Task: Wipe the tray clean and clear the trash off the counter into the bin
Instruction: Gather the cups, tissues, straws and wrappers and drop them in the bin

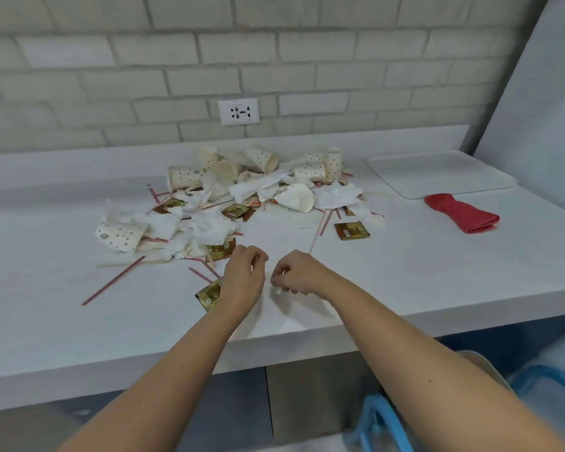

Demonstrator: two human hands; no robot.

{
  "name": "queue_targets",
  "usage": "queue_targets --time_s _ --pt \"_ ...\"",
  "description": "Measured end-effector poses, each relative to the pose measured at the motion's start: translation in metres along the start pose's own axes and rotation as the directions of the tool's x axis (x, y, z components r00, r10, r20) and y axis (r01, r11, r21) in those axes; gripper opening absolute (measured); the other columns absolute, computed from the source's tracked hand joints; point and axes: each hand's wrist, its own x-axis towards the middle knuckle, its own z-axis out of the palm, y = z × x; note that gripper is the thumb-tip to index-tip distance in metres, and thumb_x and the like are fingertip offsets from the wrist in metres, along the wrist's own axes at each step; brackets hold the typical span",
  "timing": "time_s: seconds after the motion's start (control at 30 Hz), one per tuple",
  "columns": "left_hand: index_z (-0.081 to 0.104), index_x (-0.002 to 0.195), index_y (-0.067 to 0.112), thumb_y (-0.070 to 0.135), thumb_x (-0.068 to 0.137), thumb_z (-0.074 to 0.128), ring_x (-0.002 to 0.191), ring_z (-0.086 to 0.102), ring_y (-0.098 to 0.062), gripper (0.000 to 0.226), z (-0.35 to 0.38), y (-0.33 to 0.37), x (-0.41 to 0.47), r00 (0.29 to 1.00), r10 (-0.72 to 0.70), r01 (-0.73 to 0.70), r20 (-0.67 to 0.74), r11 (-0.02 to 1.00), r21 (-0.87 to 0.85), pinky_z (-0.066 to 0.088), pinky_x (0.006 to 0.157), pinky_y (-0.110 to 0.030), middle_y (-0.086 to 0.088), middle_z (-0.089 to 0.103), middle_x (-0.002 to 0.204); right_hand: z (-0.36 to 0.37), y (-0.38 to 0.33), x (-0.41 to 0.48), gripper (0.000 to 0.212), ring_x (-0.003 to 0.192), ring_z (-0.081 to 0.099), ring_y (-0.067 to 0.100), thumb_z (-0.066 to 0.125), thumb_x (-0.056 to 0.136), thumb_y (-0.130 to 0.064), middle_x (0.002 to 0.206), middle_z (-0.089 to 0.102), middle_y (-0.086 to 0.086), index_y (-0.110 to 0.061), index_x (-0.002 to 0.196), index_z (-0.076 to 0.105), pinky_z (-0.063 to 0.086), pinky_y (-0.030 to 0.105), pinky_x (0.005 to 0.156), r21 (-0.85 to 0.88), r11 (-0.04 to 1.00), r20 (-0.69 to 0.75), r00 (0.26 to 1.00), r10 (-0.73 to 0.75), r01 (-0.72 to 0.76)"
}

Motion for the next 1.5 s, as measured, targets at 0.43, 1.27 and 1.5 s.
queue_targets --time_s 0.43,1.27,1.5 --pt "0.054 0.13 0.017 0.012 0.093 0.052 0.118 0.041 -0.024 0.037 -0.083 -0.094 0.034 0.881 -0.026 -0.227 0.473 0.853 0.47 0.029 0.097 -0.025 -0.002 0.048 0.134 0.078 -0.058 0.053 0.069 0.118 0.049 0.027 0.073 0.076 -0.045 0.121 0.048 0.011 -0.006 0.126 0.045 0.043 0.032 0.083 -0.284 0.957 -0.054 0.998 0.039 -0.052" --pt "0.058 0.106 0.001 0.011 0.095 0.04 0.094 0.053 -0.024 0.023 -0.079 -0.088 0.053 0.796 -0.034 -0.366 0.604 0.768 0.525 0.039 0.077 -0.029 -0.016 0.057 0.111 0.04 -0.07 0.074 0.006 0.078 0.046 0.019 0.048 0.086 -0.006 0.082 0.049 0.003 -0.011 0.084 0.05 0.031 0.021 0.052 -0.046 0.998 -0.143 0.989 -0.044 0.038" --pt "0.049 0.125 0.0 0.008 0.098 0.035 0.111 0.056 -0.026 0.032 -0.057 -0.082 0.051 0.818 -0.139 -0.316 0.559 0.703 0.637 0.048 0.091 -0.031 -0.015 0.052 0.125 0.012 -0.066 0.066 0.023 0.077 0.055 0.024 0.039 0.084 -0.002 0.082 0.057 0.009 -0.008 0.072 0.058 0.042 0.028 0.07 0.019 0.999 -0.254 0.966 0.04 -0.036"
